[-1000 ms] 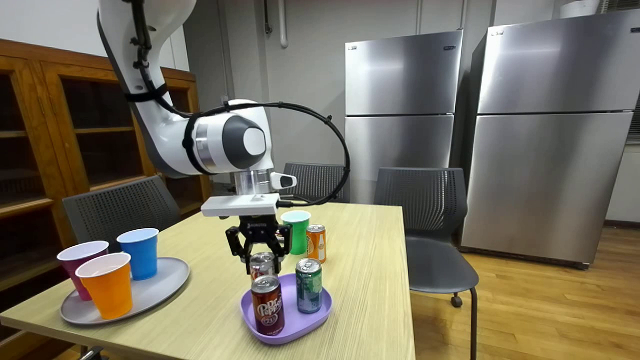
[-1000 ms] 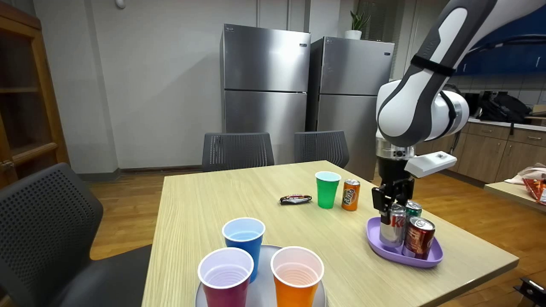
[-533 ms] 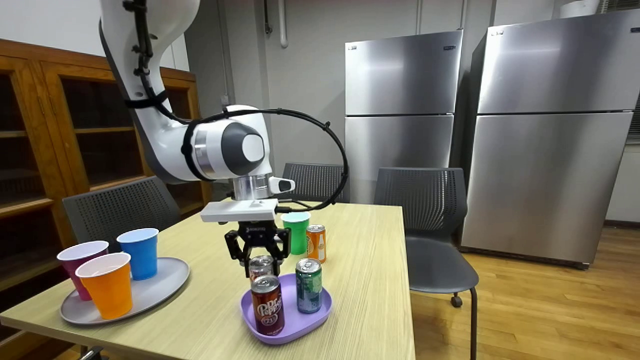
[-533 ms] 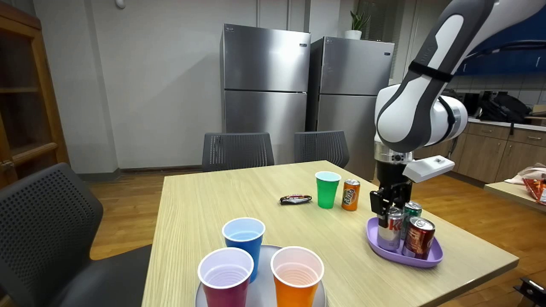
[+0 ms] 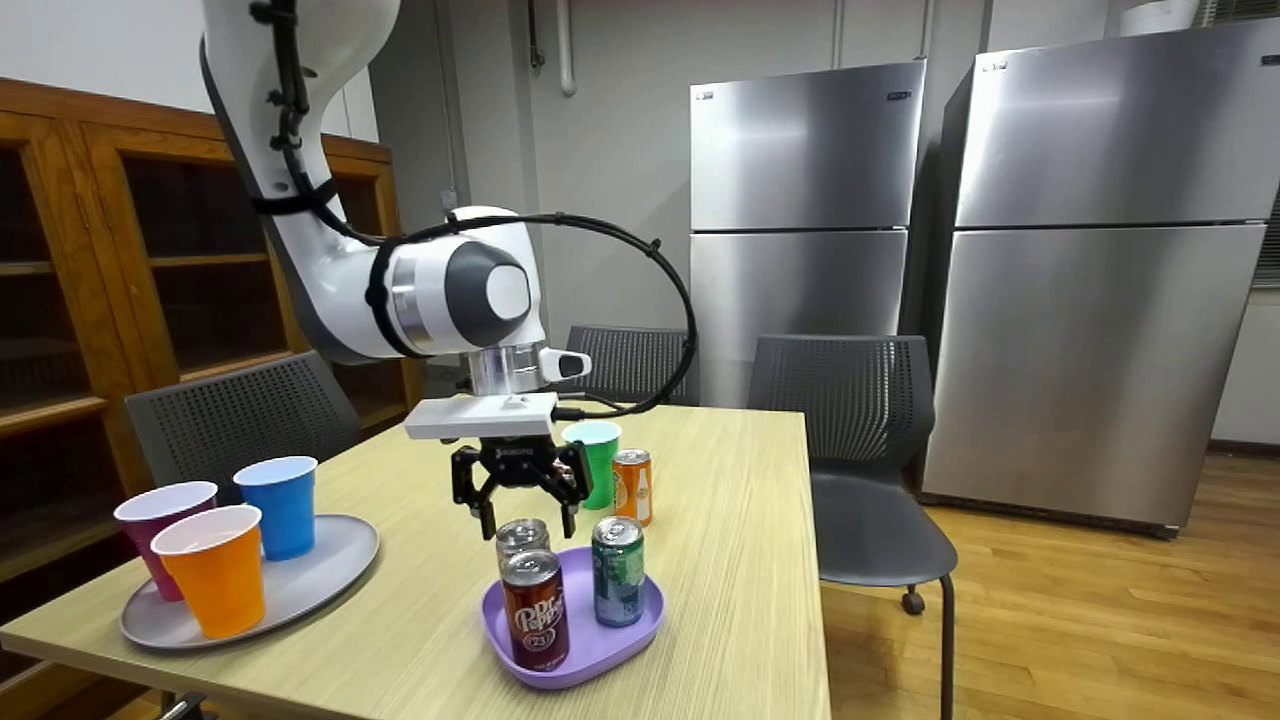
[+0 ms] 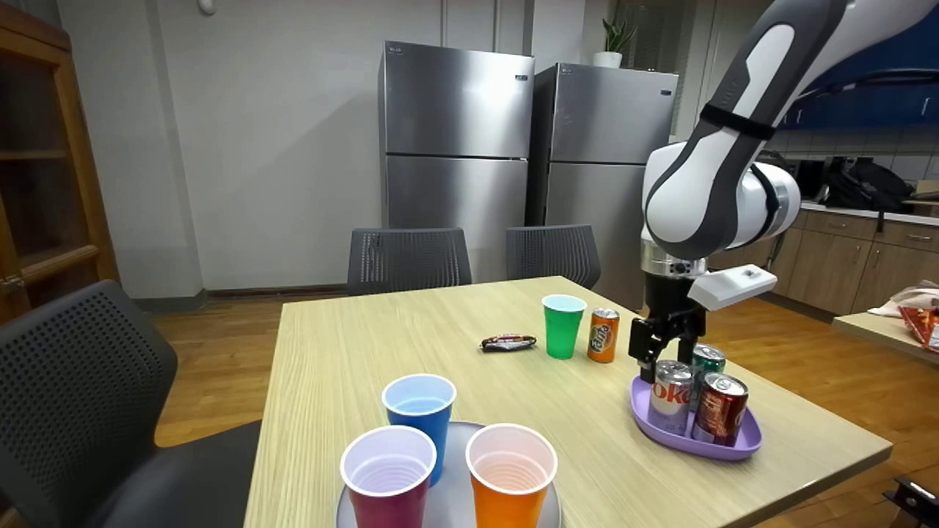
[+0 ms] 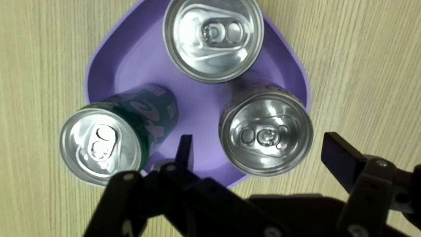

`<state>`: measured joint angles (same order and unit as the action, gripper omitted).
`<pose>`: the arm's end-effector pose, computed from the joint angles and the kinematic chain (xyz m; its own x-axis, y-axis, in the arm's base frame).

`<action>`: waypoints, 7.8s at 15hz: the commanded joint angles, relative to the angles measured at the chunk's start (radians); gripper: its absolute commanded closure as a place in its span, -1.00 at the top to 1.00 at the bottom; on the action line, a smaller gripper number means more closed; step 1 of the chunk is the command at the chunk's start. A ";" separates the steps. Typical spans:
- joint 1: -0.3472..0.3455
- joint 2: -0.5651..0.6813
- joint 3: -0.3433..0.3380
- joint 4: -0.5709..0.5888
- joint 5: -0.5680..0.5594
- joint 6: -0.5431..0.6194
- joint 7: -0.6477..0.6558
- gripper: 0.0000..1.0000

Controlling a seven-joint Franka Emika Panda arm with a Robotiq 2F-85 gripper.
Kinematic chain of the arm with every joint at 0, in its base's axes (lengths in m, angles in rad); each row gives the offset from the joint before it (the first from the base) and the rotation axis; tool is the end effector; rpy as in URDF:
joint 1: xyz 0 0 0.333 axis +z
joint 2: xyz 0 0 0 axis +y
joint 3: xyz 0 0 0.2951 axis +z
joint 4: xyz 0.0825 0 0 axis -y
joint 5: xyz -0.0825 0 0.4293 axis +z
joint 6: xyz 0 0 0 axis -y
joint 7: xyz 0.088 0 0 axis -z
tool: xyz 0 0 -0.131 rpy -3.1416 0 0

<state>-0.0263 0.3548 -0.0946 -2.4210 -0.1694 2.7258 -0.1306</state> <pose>0.4881 -0.0602 0.0750 0.9834 0.1674 -0.0699 0.1730 -0.9813 0.0845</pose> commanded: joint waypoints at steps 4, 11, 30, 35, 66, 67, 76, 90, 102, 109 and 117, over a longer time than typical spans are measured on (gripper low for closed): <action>0.010 0.011 -0.036 0.139 -0.013 -0.066 0.096 1.00; 0.007 0.115 -0.043 0.338 0.018 -0.133 0.199 1.00; 0.113 0.284 -0.093 0.665 0.132 -0.328 0.730 1.00; 0.132 0.343 -0.104 0.713 0.145 -0.324 0.888 1.00; 0.117 0.261 -0.029 0.598 0.139 -0.230 0.771 -0.97; 0.116 0.233 -0.019 0.565 0.139 -0.220 0.726 -0.97; 0.071 0.017 0.108 0.329 0.250 -0.197 0.337 -0.97; 0.028 -0.150 0.254 0.087 0.421 -0.199 -0.241 -0.97; 0.067 -0.177 0.299 0.032 0.426 -0.190 -0.303 -0.97; 0.116 -0.145 0.302 0.042 0.386 -0.131 -0.242 -0.97; 0.165 -0.073 0.278 0.047 0.257 -0.021 -0.094 -0.97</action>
<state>0.1154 0.2631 0.1994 -2.3691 0.1493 2.6572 -0.3083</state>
